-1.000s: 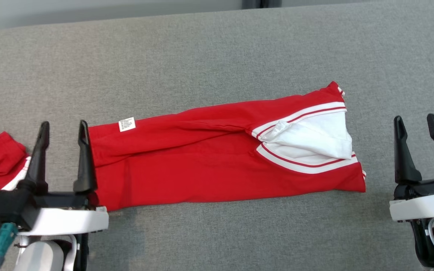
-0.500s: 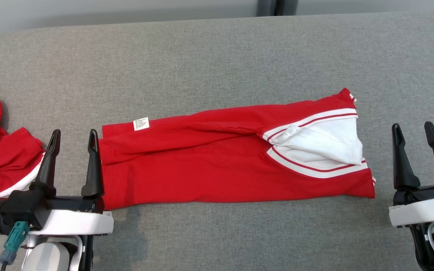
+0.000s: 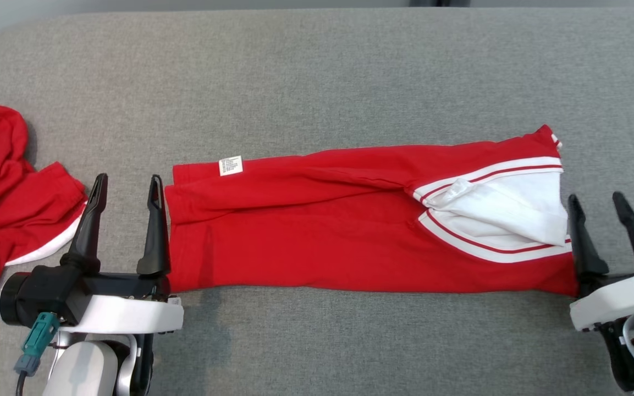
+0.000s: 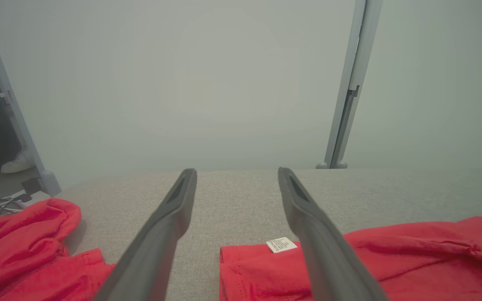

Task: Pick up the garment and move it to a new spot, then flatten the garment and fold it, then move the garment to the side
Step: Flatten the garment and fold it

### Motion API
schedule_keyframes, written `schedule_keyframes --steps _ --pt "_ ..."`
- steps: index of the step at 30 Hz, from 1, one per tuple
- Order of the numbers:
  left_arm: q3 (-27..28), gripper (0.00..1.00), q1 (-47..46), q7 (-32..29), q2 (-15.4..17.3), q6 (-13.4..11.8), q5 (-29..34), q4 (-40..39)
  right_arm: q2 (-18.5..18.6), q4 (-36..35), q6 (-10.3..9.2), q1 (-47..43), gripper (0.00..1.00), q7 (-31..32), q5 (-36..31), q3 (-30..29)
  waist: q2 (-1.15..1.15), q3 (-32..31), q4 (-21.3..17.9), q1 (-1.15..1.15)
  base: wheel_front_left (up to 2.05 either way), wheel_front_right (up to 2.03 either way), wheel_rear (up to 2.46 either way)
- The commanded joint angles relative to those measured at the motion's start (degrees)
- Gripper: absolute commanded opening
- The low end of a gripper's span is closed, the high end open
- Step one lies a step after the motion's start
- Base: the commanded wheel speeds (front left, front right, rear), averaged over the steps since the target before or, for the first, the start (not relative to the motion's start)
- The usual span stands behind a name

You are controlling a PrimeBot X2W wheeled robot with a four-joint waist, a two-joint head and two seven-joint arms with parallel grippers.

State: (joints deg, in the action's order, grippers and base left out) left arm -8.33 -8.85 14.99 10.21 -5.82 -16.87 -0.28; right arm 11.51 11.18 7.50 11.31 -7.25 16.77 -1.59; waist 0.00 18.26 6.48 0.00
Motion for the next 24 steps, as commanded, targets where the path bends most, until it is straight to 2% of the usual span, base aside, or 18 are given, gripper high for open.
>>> schedule_keyframes --steps 1,7,11,12,13,14,16,24 --pt "0.16 1.0 -1.12 0.19 0.14 0.34 0.37 -0.25 0.35 0.39 -0.02 0.71 1.0 -0.18 0.03 -0.07 0.0 0.61 0.57 0.0 0.0 0.0 0.0" --pt "0.39 1.0 -1.88 0.19 -1.06 1.31 0.93 0.12 -0.36 9.86 -0.02 2.44 1.0 -0.18 1.74 3.08 0.0 2.25 1.56 0.0 0.0 0.0 0.0" --pt "0.93 1.0 -2.22 0.2 -1.31 1.65 1.35 0.22 -0.67 13.47 -0.01 3.34 1.0 -0.4 2.56 5.6 0.0 2.74 1.47 0.0 0.0 0.0 0.0" --pt "1.03 1.0 -2.24 0.2 -1.35 1.74 1.42 0.25 -0.63 14.23 0.0 3.53 0.48 0.06 2.79 6.38 0.0 2.8 1.36 0.0 0.0 0.0 0.0" --pt "1.18 1.0 -2.24 0.2 -1.42 1.85 1.56 0.31 -0.54 14.65 -0.01 3.77 0.28 -0.09 3.17 7.05 0.0 2.85 1.24 0.0 0.0 0.0 0.0" --pt "1.28 1.0 -2.27 0.2 -1.5 2.01 1.67 0.38 -0.48 15.05 -0.01 4.01 0.0 -0.49 3.62 7.43 0.0 2.89 1.13 0.0 0.0 0.0 0.0" --pt "1.58 1.0 -2.36 0.2 -1.75 2.35 1.54 0.37 -1.17 14.48 -0.03 4.6 0.0 -1.97 6.73 8.14 0.0 2.94 0.81 0.0 0.0 0.0 0.0" --pt "2.53 1.0 -2.57 0.2 -1.69 3.11 1.89 -0.15 3.94 12.43 -0.07 4.81 0.0 -5.44 11.08 8.25 0.0 3.04 -1.96 0.0 0.0 0.0 0.0"
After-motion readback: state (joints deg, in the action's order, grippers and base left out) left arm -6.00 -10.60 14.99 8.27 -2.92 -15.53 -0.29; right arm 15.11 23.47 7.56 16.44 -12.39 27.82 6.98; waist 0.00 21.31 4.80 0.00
